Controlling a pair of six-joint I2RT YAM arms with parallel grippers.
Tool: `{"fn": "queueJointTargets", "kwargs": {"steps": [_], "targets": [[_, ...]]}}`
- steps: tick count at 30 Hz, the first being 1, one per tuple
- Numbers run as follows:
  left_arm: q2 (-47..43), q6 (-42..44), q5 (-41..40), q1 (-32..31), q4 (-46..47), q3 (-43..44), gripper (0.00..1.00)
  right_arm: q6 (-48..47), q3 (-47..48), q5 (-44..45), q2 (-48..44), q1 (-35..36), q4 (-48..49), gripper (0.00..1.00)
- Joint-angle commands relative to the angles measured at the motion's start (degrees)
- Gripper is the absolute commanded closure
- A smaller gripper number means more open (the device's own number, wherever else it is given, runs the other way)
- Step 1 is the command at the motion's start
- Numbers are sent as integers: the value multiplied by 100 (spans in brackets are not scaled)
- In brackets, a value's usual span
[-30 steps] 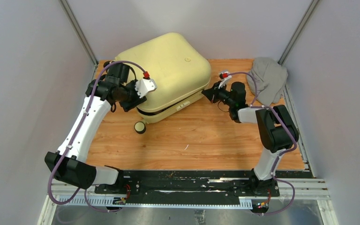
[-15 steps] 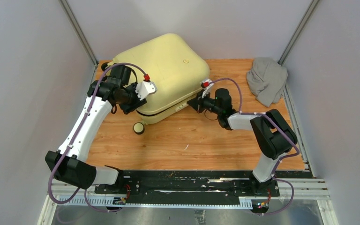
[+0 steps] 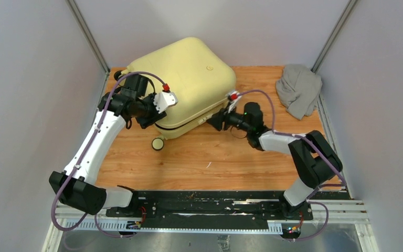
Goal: Pack the luggage
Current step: Zip the luggage at the center of the board.
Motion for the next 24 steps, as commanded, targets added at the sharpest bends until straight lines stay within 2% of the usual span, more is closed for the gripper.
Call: {"fn": "queueJointTargets", "kwargs": {"steps": [1, 5, 8, 12, 24], "targets": [[-394, 273, 379, -151, 366, 18, 100, 289, -70, 403, -614, -1146, -243, 46], [-411, 256, 398, -151, 365, 82, 100, -334, 228, 574, -607, -1533, -972, 39], [-408, 242, 389, -151, 366, 78, 100, -416, 354, 491, -363, -1776, -941, 38], [-395, 247, 379, -151, 374, -66, 100, -445, 584, 106, 77, -1818, -630, 45], [-290, 317, 297, -151, 374, -121, 100, 148, 1108, -646, 1132, -1819, 390, 51]]}}
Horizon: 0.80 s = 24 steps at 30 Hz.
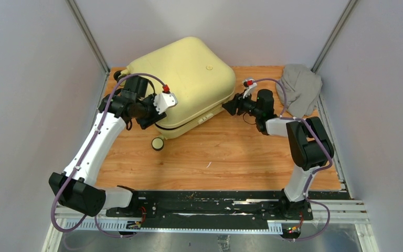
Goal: Pack the luggage
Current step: Zip the luggage at the center of the board.
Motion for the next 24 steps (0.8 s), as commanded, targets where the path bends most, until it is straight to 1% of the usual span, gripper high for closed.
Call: {"fn": "queueJointTargets", "kwargs": {"steps": [1, 5, 12, 15, 24], "targets": [[-158, 274, 351, -149, 169, 131, 100, 331, 219, -318, 283, -56, 650, 53], [-124, 275, 362, -149, 169, 142, 100, 453, 257, -373, 455, 48, 770, 56], [-123, 309, 347, -149, 169, 138, 100, 543, 113, -274, 457, 287, 928, 61], [-138, 339, 319, -149, 171, 126, 100, 721, 12, -301, 402, 292, 1128, 60], [-153, 380, 285, -145, 169, 149, 100, 1059, -74, -349, 288, 359, 1293, 60]]}}
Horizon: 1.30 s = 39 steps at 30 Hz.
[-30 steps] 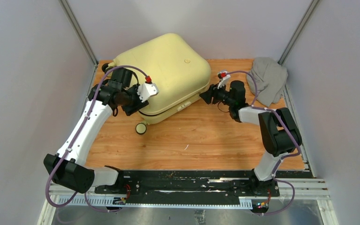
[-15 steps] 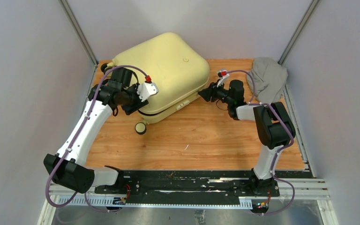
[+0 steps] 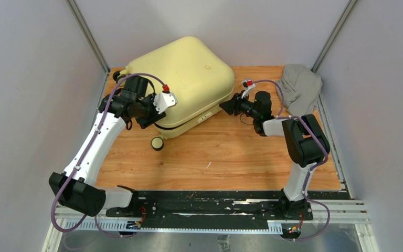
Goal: Pack the luggage
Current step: Zip the luggage at the center of the board.
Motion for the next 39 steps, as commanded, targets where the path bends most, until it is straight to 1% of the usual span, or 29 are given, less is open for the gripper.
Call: {"fn": "queueJointTargets", "kwargs": {"steps": [1, 6, 19, 24, 30, 39], "targets": [[-154, 359, 389, -148, 110, 150, 100, 264, -83, -216, -70, 284, 539, 60], [-147, 365, 379, -149, 110, 153, 100, 290, -64, -186, -7, 296, 561, 61], [-159, 385, 348, -149, 110, 183, 100, 234, 399, -170, 262, 302, 321, 64], [-157, 385, 350, -149, 114, 173, 100, 245, 397, -119, 298, 302, 350, 76], [-176, 368, 378, -149, 110, 161, 100, 182, 164, 143, 87, 296, 485, 100], [-165, 359, 379, -149, 112, 135, 100, -9, -103, 216, -288, 373, 442, 100]]}}
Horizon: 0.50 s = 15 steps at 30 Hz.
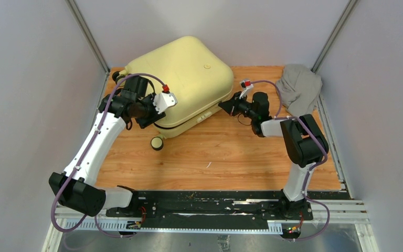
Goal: Pack the luggage
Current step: Zip the luggage at the center of the board.
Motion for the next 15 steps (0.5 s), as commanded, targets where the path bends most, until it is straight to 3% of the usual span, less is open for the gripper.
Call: {"fn": "queueJointTargets", "kwargs": {"steps": [1, 15], "targets": [[-160, 305, 483, -149, 109, 133, 100, -222, -127, 53, -394, 260, 294, 100], [-148, 243, 585, -149, 108, 91, 100, -706, -143, 150, -600, 764, -308, 100]]}}
